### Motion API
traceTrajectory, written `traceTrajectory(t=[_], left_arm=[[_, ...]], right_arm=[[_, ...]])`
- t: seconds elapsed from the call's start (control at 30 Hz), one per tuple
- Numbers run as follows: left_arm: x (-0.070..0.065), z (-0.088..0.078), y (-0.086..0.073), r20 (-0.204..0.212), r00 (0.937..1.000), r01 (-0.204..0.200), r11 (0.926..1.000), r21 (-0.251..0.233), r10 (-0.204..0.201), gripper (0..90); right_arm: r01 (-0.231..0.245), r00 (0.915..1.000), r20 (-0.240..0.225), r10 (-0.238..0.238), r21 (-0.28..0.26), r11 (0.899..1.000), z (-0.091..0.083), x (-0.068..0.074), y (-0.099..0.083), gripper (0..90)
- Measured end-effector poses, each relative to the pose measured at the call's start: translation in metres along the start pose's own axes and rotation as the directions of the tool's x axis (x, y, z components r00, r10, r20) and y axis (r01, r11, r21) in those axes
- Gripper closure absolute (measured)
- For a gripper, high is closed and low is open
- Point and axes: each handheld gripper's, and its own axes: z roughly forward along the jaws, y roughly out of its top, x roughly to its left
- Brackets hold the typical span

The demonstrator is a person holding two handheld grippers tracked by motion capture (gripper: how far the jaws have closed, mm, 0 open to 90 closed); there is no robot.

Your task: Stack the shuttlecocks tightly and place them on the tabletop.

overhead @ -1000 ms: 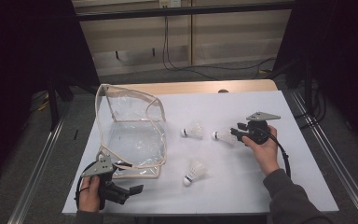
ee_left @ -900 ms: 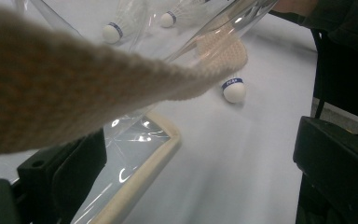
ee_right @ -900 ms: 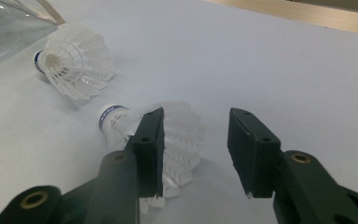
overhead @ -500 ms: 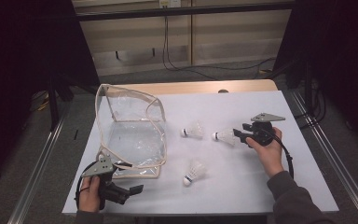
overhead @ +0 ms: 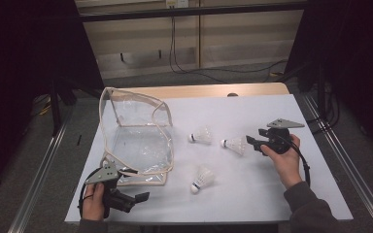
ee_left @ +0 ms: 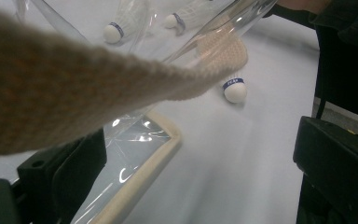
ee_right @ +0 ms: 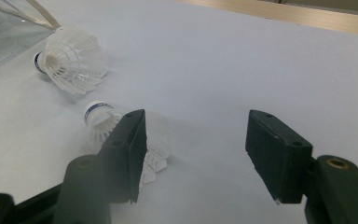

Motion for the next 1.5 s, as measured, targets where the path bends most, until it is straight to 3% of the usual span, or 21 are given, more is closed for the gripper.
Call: traceTrajectory(t=[0.3,0.77,0.97,1.13,1.5], left_arm=[[0.0,0.0,0.0,-0.001,1.0,0.001,1.0,-0.001,-0.001,2.6],[0.0,0.0,0.0,0.0,1.0,0.002,1.0,-0.003,-0.002,2.3],[0.0,0.0,0.0,-0.001,1.0,0.002,1.0,-0.003,-0.002,2.3],[0.0,0.0,0.0,0.0,1.0,0.002,1.0,-0.003,-0.002,2.3],[0.001,0.0,0.0,0.002,1.0,0.0,1.0,-0.001,0.0,2.3]], right_arm=[[-0.011,0.9999,-0.004,0.011,-0.03,0.999,-0.01,0.004,0.0,28.8],[-0.008,0.9966,-0.083,0.005,-0.033,0.999,-0.011,0.027,-0.001,10.7],[0.031,0.9947,-0.098,-0.031,-0.008,1.0,-0.005,0.034,-0.002,9.1],[0.026,0.994,-0.106,-0.025,0.009,1.0,0.002,0.038,-0.004,9.1],[-0.007,0.9897,-0.142,0.015,0.056,0.998,0.015,0.04,-0.009,24.8]])
